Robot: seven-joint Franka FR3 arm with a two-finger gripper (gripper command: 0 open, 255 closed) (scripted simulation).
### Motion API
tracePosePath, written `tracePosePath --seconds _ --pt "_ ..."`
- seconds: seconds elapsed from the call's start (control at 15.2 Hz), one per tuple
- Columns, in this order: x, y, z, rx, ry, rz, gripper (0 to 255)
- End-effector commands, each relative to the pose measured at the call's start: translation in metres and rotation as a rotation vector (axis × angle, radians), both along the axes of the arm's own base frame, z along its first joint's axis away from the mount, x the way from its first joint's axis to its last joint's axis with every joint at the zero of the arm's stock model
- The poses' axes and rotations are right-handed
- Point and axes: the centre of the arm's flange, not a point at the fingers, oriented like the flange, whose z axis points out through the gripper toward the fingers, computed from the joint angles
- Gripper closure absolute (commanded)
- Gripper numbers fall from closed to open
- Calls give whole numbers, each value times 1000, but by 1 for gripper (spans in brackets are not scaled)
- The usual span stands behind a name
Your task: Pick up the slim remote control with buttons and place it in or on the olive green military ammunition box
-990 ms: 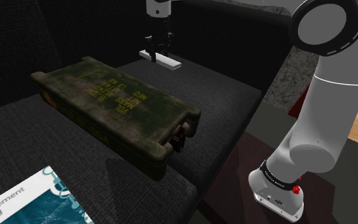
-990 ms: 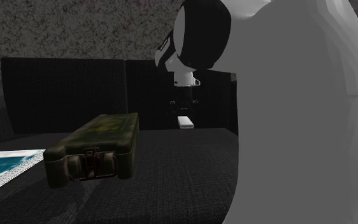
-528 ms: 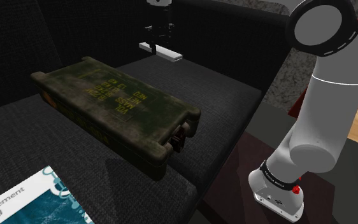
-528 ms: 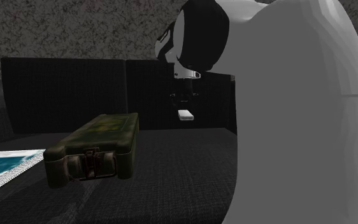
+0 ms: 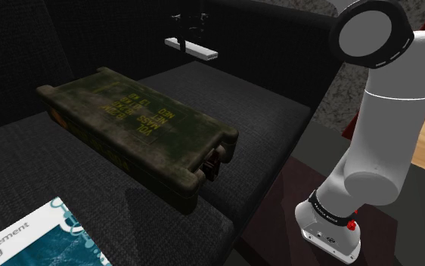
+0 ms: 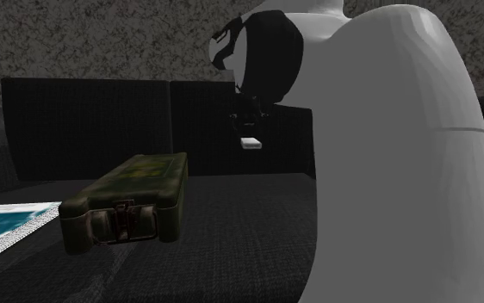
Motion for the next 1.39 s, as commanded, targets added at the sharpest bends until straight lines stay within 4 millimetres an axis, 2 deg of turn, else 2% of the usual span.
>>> tracePosePath --seconds 0.0,0.33,1.32 --pt "-1 -1 11 0 0 0 255" --pt "-1 -1 35 0 0 0 255" --pt "-82 180 39 0 0 0 255"
